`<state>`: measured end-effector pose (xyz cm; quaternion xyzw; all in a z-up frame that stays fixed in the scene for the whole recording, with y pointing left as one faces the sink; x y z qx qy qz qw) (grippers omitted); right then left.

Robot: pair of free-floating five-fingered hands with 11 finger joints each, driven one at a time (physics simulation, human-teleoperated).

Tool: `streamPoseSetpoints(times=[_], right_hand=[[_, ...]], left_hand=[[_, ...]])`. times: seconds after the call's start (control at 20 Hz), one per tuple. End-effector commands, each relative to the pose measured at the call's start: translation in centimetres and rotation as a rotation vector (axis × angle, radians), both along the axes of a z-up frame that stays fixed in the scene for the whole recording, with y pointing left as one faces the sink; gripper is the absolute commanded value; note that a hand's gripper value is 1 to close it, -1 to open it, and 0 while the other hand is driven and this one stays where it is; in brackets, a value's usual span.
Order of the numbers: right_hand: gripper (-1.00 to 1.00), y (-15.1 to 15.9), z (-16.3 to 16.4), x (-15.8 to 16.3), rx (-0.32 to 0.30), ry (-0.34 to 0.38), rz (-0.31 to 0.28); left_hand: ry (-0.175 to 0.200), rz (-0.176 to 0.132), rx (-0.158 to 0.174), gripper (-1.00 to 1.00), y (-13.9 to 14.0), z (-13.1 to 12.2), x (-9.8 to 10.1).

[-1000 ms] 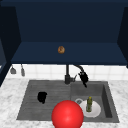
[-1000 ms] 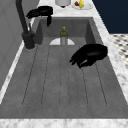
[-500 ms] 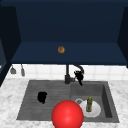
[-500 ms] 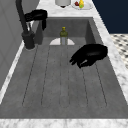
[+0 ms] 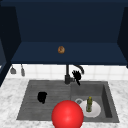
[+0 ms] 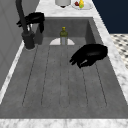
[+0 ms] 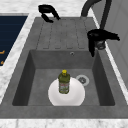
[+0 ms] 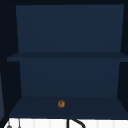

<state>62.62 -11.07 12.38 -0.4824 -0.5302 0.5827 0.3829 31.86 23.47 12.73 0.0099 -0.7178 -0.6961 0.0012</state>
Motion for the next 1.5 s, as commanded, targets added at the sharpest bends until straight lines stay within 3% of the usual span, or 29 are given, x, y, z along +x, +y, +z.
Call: streamPoseSetpoints(times=[0.0,0.1,0.3,0.35,0.6,0.65,0.7,0.85,1.05,1.2,1.45], right_hand=[[-1.0,0.0,-0.9,1.6,0.0,0.073,0.009],[-1.0,-0.2,-1.4,0.9,0.01,0.041,0.012],[-1.0,0.2,-1.4,1.6,0.014,0.052,0.014],[1.0,0.4,-1.4,1.8,0.017,0.057,0.014],[1.0,0.9,-0.6,2.6,0.089,-0.118,0.026],[1.0,0.8,-0.3,2.6,0.072,-0.146,0.039],[1.0,0.8,-0.2,2.7,0.021,-0.135,0.048],[1.0,0.6,-0.7,2.5,-0.033,-0.101,0.043],[1.0,0.4,-1.5,1.5,-0.043,-0.136,0.031],[1.0,0.3,-2.3,0.3,-0.027,-0.216,-0.014],[1.0,-0.3,-4.6,-0.6,0.029,-0.335,-0.156]], left_hand=[[0.0,0.0,0.0,0.0,0.0,0.0,0.0],[0.0,0.0,0.0,0.0,0.0,0.0,0.0],[0.0,0.0,0.0,0.0,0.0,0.0,0.0],[0.0,0.0,0.0,0.0,0.0,0.0,0.0],[0.0,0.0,0.0,0.0,0.0,0.0,0.0],[0.0,0.0,0.0,0.0,0.0,0.0,0.0],[0.0,0.0,0.0,0.0,0.0,0.0,0.0],[0.0,0.0,0.0,0.0,0.0,0.0,0.0],[0.0,0.0,0.0,0.0,0.0,0.0,0.0],[0.0,0.0,0.0,0.0,0.0,0.0,0.0],[0.0,0.0,0.0,0.0,0.0,0.0,0.0]])
